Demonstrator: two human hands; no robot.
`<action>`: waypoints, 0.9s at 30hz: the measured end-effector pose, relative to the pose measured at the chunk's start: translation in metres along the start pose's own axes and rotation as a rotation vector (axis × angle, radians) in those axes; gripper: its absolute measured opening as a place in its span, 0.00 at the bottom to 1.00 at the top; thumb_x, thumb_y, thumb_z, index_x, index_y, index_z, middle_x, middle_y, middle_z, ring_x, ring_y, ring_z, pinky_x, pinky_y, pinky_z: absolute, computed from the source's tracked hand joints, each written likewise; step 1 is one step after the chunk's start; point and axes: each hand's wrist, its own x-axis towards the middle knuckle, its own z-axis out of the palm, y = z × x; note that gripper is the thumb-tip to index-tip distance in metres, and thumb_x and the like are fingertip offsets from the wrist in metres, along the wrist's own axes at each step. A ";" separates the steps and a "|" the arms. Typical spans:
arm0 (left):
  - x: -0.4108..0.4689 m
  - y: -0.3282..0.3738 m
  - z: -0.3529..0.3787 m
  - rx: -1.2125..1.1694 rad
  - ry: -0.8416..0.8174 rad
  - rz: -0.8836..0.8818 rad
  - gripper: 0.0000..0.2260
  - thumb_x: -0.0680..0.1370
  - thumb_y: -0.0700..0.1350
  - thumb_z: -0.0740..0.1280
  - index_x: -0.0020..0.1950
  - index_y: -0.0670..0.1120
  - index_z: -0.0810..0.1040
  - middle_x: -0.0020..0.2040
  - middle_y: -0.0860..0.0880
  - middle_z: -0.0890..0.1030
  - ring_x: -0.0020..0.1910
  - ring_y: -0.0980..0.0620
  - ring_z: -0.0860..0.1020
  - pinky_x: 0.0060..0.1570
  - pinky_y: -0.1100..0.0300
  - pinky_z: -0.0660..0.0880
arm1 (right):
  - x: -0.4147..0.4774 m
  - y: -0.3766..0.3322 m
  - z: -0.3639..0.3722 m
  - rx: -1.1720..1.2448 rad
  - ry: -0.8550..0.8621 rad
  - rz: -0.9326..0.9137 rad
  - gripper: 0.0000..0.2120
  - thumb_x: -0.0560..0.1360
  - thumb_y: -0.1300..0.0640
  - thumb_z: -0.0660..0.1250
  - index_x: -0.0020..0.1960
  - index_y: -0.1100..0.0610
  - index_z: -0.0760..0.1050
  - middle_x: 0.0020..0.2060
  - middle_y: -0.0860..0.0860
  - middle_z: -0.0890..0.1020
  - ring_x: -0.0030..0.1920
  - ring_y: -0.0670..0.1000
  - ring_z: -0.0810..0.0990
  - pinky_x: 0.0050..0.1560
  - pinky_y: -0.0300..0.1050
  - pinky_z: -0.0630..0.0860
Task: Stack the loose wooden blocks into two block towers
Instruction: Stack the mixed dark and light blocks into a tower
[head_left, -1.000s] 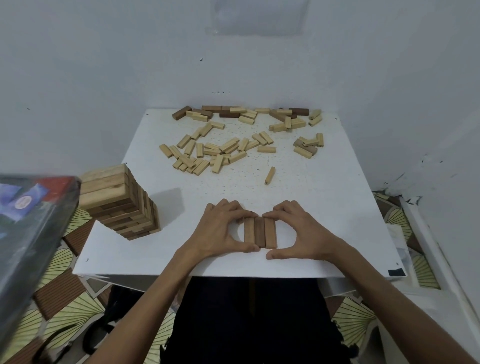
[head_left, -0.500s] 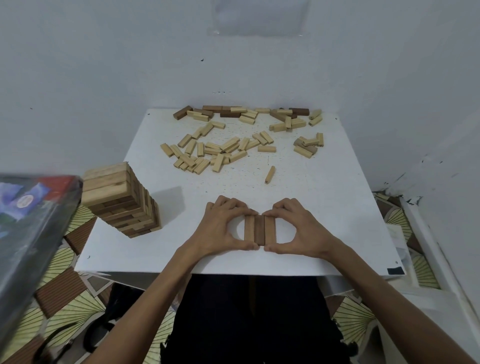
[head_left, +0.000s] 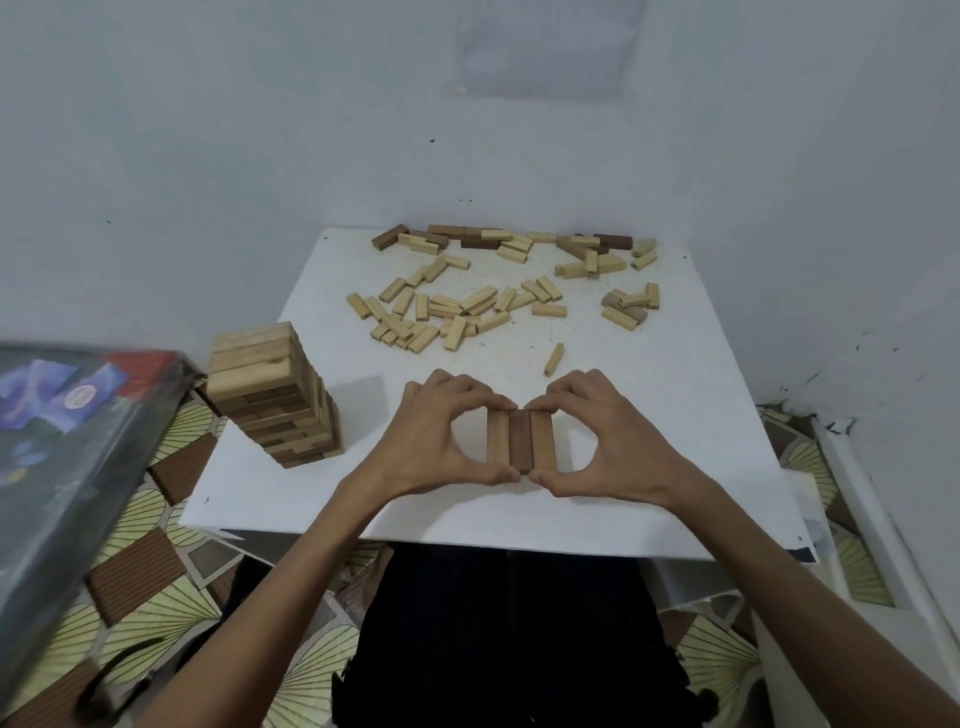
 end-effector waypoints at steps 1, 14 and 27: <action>-0.001 0.004 -0.009 0.001 0.010 0.001 0.32 0.61 0.73 0.73 0.62 0.62 0.80 0.57 0.63 0.78 0.58 0.57 0.70 0.58 0.50 0.65 | 0.006 -0.006 -0.006 -0.009 -0.004 -0.018 0.32 0.65 0.38 0.79 0.65 0.49 0.77 0.56 0.42 0.72 0.59 0.45 0.70 0.58 0.42 0.73; -0.025 0.024 -0.135 0.145 0.140 -0.008 0.34 0.59 0.75 0.71 0.60 0.61 0.81 0.53 0.64 0.80 0.51 0.62 0.71 0.51 0.55 0.68 | 0.092 -0.091 -0.041 -0.039 0.005 -0.245 0.28 0.64 0.37 0.76 0.60 0.47 0.76 0.52 0.40 0.73 0.57 0.46 0.70 0.56 0.45 0.74; -0.062 -0.029 -0.211 0.064 0.229 -0.153 0.30 0.58 0.70 0.75 0.58 0.64 0.81 0.52 0.69 0.79 0.51 0.57 0.72 0.48 0.63 0.68 | 0.183 -0.149 0.000 -0.027 -0.036 -0.340 0.30 0.64 0.33 0.72 0.61 0.46 0.77 0.53 0.42 0.74 0.56 0.48 0.71 0.58 0.49 0.74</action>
